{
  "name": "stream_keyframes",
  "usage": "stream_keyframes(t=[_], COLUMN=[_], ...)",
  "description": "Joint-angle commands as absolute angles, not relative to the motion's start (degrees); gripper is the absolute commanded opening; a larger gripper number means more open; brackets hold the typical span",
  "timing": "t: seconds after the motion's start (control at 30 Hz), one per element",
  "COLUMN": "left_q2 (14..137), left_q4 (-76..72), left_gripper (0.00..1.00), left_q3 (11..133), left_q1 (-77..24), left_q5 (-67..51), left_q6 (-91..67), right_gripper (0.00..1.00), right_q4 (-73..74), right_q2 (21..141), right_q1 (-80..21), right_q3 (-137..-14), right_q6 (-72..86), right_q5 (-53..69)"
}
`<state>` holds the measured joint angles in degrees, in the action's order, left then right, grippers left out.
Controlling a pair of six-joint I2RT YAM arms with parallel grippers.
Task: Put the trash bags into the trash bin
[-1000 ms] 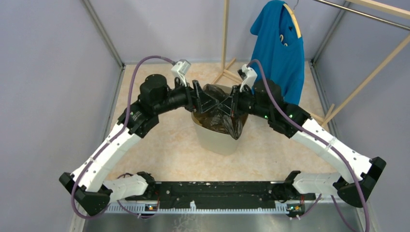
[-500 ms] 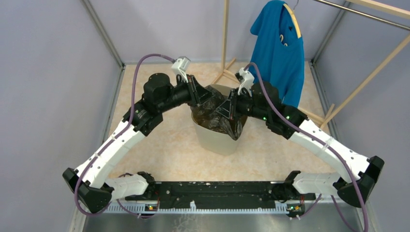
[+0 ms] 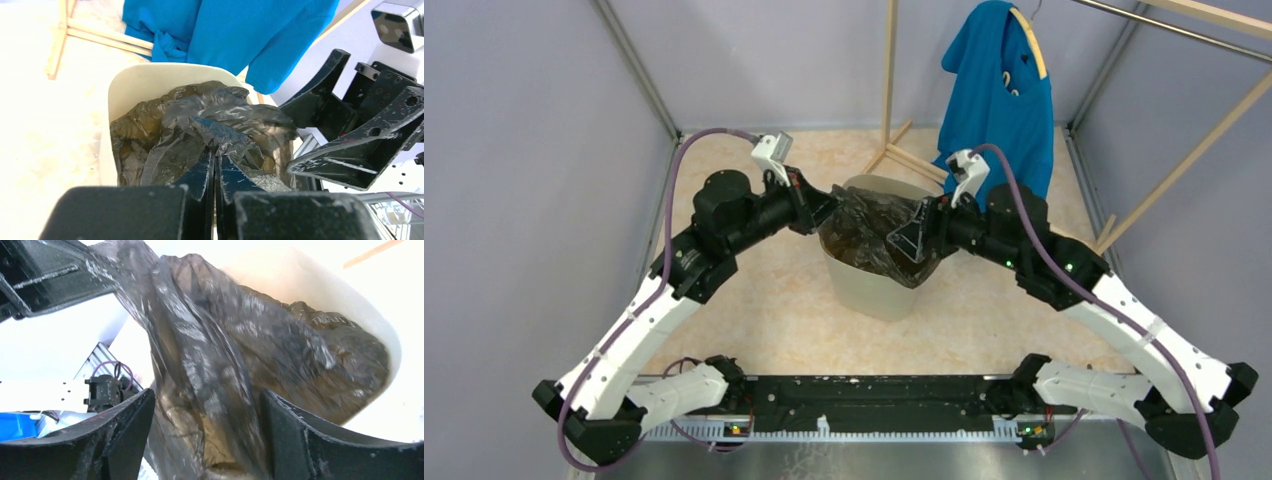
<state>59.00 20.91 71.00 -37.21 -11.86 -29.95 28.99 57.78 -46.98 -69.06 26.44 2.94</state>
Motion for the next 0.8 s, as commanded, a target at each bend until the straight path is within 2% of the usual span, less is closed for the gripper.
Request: stream_keyframes(t=[0.0,0.17,0.37,0.5,0.7,0.77], left_q2=[55.97,54.41,52.11,50.28,45.66,43.37], left_q4=[22.18,24.06,26.74,28.51,33.88,34.68], left_gripper=[0.00,0.00,0.00,0.00,0.00,0.00], left_q3=[71.02,71.24,70.79,69.65,65.62,63.32], left_q1=[-37.24,-37.22,-37.19,-37.18,-37.18,-37.21], left_q5=[-8.88,-7.89,-7.92,-7.57,-5.56,-5.26], left_q6=[-27.25,-26.05,-25.53,-26.10,-27.84,-29.46], right_gripper=[0.79,0.81,0.78,0.54,0.14,0.12], right_q4=[31.04,31.02,30.41,29.14,33.54,34.08], right_q2=[53.17,50.69,52.51,53.69,51.00,49.03], right_q1=[-46.67,-46.67,-46.67,-46.67,-46.63,-46.67], right_q3=[-67.48,-65.18,-63.85,-64.09,-64.59,-62.88], right_q6=[24.79,24.25,22.59,22.89,22.65,23.71], right_q5=[0.44,-2.18,-0.28,1.64,-6.01,-6.17])
